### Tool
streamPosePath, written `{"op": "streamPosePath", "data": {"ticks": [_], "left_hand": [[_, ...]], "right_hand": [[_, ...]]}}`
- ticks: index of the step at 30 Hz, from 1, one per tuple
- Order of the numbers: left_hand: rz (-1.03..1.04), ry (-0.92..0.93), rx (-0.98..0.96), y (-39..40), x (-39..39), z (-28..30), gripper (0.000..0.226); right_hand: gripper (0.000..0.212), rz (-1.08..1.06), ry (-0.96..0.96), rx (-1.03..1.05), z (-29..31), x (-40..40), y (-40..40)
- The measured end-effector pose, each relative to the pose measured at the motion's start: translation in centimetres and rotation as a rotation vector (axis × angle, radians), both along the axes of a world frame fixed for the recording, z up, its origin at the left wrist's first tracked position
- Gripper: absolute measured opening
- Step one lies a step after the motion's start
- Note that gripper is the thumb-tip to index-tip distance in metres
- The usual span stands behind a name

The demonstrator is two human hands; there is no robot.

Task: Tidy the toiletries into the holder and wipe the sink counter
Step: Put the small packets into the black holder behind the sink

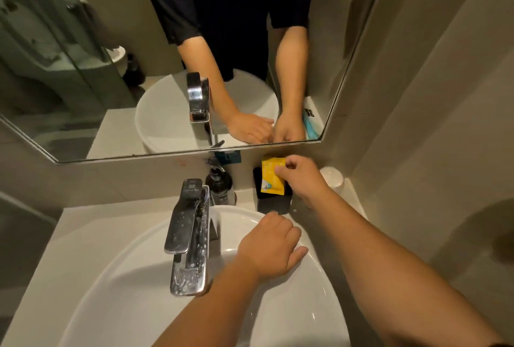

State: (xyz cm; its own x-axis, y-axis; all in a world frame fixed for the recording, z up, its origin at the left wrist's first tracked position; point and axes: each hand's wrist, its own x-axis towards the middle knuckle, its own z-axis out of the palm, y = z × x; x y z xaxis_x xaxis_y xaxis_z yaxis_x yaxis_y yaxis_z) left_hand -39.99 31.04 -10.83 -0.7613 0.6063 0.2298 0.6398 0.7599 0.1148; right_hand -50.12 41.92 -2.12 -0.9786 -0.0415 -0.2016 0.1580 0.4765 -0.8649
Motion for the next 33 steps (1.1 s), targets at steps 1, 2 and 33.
{"op": "streamPosePath", "data": {"ticks": [1, 2, 33], "left_hand": [[0.008, 0.005, 0.004, 0.0, 0.0, -0.1, 0.041], [0.015, 0.006, 0.006, 0.1, -0.1, -0.1, 0.041], [0.010, 0.033, -0.006, 0.2, 0.0, 0.1, 0.043]], "right_hand": [[0.020, 0.010, 0.001, 0.051, -0.5, -0.4, -0.2], [0.020, 0.019, 0.002, 0.091, -0.8, -0.7, -0.4], [0.014, -0.154, 0.262, 0.428, -4.5, -0.7, -1.3]]}}
